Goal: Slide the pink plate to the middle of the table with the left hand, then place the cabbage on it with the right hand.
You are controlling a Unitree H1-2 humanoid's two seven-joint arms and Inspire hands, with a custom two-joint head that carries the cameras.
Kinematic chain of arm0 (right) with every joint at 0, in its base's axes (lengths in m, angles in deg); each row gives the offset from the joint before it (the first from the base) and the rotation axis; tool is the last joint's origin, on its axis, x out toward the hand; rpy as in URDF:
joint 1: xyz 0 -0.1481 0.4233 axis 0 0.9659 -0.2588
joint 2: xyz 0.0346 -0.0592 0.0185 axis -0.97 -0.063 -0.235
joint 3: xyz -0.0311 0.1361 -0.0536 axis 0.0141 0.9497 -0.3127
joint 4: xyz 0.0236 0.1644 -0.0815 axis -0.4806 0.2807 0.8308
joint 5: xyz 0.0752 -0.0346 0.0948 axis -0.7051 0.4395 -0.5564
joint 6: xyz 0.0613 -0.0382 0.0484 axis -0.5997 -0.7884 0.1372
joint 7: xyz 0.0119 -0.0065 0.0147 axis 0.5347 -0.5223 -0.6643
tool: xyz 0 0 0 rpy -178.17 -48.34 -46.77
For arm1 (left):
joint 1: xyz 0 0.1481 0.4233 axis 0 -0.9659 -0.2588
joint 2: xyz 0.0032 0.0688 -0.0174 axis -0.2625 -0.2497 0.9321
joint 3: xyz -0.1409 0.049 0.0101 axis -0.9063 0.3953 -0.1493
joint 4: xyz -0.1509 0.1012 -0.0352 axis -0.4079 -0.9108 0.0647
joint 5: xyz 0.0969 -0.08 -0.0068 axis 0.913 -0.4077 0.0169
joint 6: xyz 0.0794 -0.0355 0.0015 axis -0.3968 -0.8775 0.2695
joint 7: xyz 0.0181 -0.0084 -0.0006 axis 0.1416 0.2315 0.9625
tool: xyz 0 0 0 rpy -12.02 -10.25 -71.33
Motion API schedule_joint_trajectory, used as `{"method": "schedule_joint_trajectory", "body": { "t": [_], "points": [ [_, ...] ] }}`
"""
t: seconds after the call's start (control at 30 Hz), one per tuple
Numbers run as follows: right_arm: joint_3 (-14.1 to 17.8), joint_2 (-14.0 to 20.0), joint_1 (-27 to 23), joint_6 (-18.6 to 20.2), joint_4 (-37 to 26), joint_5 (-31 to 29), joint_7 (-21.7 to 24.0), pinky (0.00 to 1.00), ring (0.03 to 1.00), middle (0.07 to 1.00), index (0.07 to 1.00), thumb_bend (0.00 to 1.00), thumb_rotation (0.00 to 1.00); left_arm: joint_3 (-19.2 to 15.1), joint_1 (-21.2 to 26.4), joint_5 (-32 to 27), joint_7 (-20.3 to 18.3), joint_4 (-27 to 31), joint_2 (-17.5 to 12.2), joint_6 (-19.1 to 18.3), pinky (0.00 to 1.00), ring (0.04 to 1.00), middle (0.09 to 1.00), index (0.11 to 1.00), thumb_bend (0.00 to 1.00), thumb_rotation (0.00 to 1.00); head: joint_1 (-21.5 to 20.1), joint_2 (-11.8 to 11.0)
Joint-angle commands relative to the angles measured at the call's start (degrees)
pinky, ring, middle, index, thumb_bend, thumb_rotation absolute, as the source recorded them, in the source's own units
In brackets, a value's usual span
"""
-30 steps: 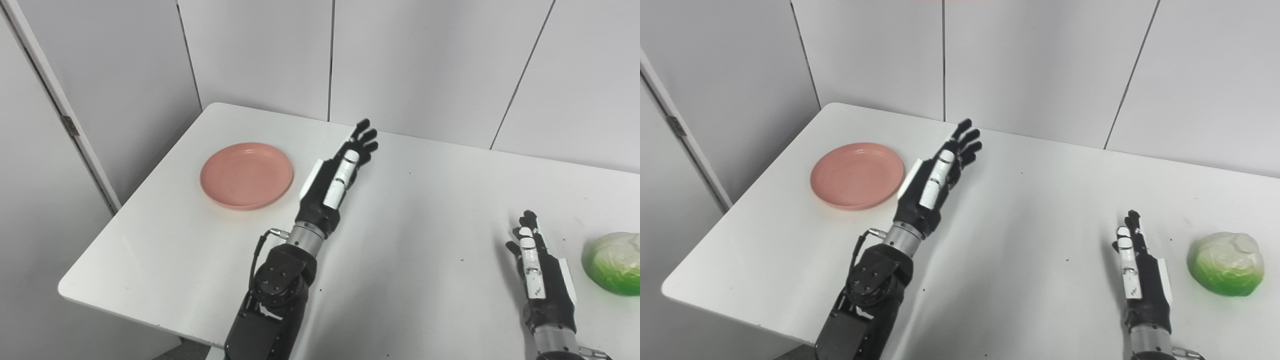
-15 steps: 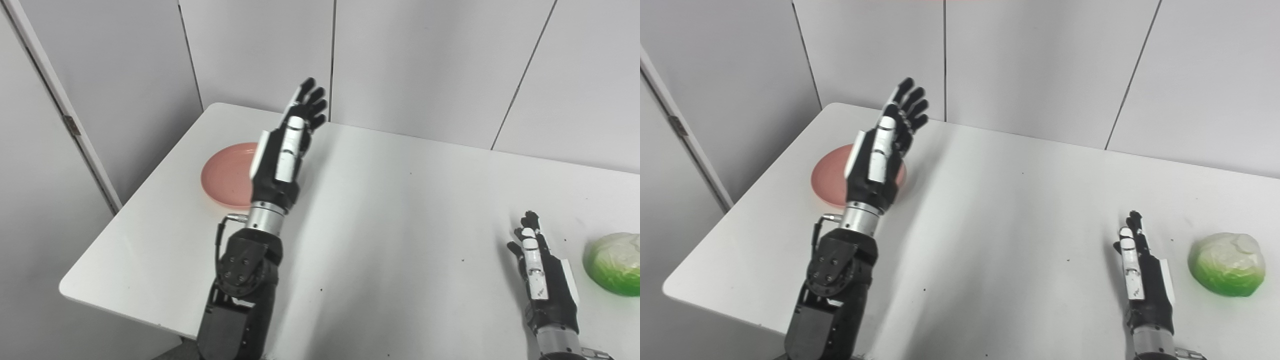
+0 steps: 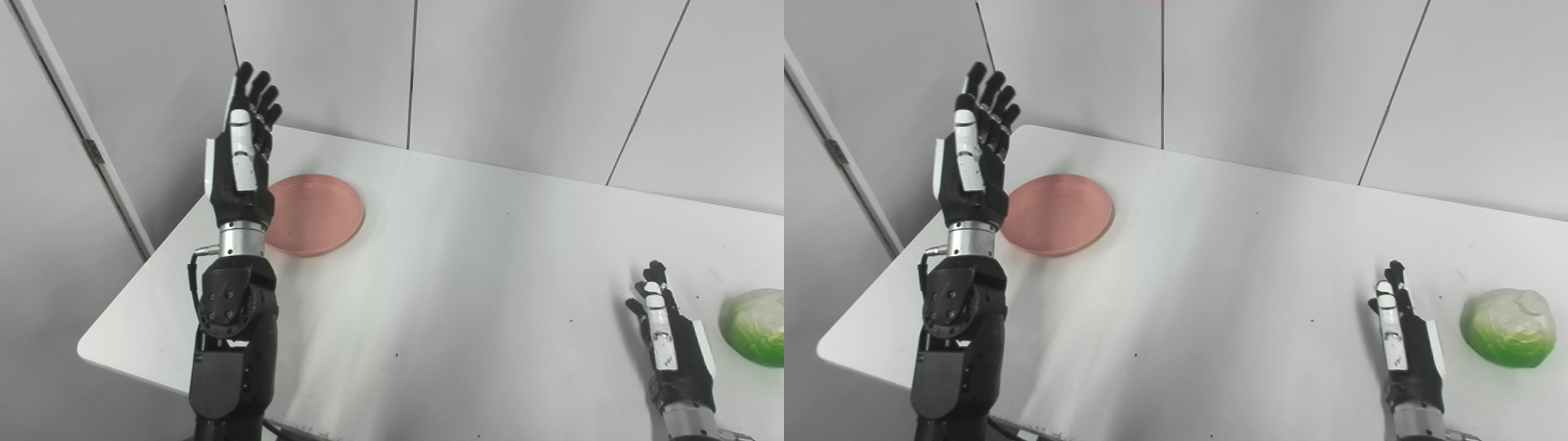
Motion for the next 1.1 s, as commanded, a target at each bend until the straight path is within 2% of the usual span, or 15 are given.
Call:
{"method": "schedule_joint_trajectory", "body": {
  "t": [0.0,0.33,0.67,0.83,1.07],
  "points": [
    [0.48,0.32,-1.10,-1.33,-0.46,-0.50,0.29,1.00,0.980,0.992,0.991,0.15,1.00,-0.89,2.49,-0.81,1.12,0.14,-1.61,2.55,0.95,0.942,0.956,0.951,0.45,1.00,0.01,0.02],
    [0.37,0.41,-1.20,-1.96,-0.41,-0.32,0.31,0.99,0.978,0.989,0.988,0.14,1.00,-4.96,2.38,-1.06,3.89,-4.18,-4.67,4.38,0.95,0.951,0.961,0.958,0.45,1.00,0.30,0.18],
    [0.47,0.34,-0.98,-1.21,-1.36,-0.52,0.28,0.99,0.971,0.986,0.983,0.13,1.00,-6.91,2.43,-3.96,3.84,-8.22,-5.92,5.15,0.97,0.967,0.972,0.964,0.45,1.00,0.36,0.40],
    [0.43,0.37,-1.06,-1.03,-1.46,-0.01,-0.09,0.96,0.967,0.983,0.979,0.13,1.00,-7.62,2.53,-5.07,3.87,-11.61,-6.86,5.67,0.97,0.968,0.972,0.967,0.44,1.00,0.44,0.50],
    [0.42,0.40,-1.01,-0.68,-1.75,-0.31,0.12,0.98,0.971,0.987,0.986,0.13,1.00,-8.16,3.22,-6.70,3.50,-16.77,-7.44,6.38,0.97,0.968,0.970,0.967,0.44,1.00,0.51,0.73]
  ]
}}
